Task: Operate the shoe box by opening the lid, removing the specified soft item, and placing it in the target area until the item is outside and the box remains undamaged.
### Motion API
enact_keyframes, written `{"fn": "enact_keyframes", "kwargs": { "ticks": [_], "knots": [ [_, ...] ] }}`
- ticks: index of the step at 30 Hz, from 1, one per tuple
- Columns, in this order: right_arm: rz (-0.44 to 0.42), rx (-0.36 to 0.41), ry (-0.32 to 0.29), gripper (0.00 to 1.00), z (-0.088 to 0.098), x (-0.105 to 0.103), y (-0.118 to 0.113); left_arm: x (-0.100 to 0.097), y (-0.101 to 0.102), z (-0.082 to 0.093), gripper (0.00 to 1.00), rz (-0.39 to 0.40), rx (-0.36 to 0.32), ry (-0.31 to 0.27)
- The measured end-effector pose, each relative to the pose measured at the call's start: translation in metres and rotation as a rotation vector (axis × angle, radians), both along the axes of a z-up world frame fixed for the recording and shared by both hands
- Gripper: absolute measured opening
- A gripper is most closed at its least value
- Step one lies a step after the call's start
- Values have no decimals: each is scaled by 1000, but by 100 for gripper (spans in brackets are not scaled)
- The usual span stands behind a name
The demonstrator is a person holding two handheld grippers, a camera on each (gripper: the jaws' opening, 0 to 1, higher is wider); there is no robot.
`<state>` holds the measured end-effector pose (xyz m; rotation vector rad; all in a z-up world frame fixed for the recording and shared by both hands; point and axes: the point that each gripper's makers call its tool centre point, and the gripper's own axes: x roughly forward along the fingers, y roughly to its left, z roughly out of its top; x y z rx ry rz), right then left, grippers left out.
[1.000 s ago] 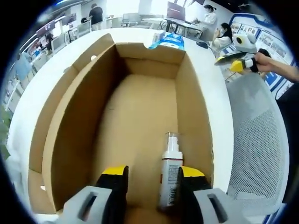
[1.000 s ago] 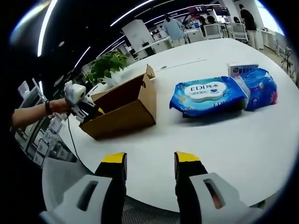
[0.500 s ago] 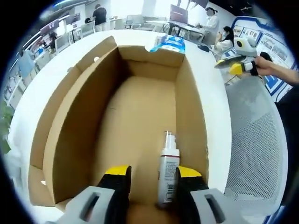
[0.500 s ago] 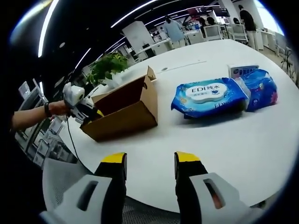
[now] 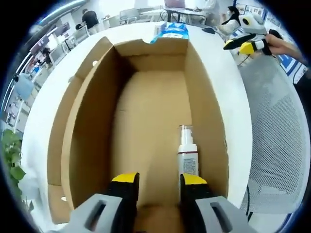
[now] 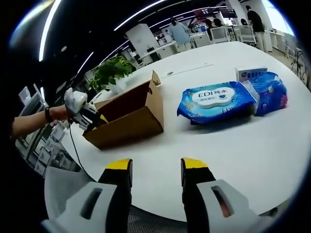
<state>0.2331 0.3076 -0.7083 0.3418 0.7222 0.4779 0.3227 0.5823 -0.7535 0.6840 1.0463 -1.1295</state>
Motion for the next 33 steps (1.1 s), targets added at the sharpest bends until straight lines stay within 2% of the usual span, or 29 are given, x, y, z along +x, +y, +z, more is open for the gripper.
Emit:
{"fn": "enact_keyframes", "kwargs": {
  "ticks": [3, 5, 9, 15, 19, 21, 23, 28, 32, 33],
  "knots": [
    [-2, 0, -1, 37, 0, 0, 0, -4, -7, 3, 41, 22, -67, 50],
    [-3, 2, -1, 37, 0, 0, 0, -4, -5, 2, 40, 27, -73, 56],
    [3, -1, 1, 37, 0, 0, 1, -6, -4, -4, 40, 20, -62, 65],
    [-1, -1, 1, 37, -1, 0, 0, -15, -8, -8, 41, -43, -18, 51],
    [-4, -2, 2, 37, -1, 0, -1, -14, -7, -3, 44, -52, 8, 19],
    [-6, -1, 0, 37, -1, 1, -1, -11, -2, -1, 44, -84, 49, -29],
    [-8, -1, 1, 37, -1, 1, -2, -11, 0, 0, 43, -89, 58, -35],
    [-7, 1, -1, 37, -1, 0, -1, -15, 3, 3, 42, -111, 54, -25],
    [-12, 4, 0, 37, -1, 1, -2, -23, -3, 7, 43, -107, 4, 20],
    [-10, 4, 0, 37, -1, 0, -2, -22, -2, 6, 42, -111, 10, 14]
  ]
}}
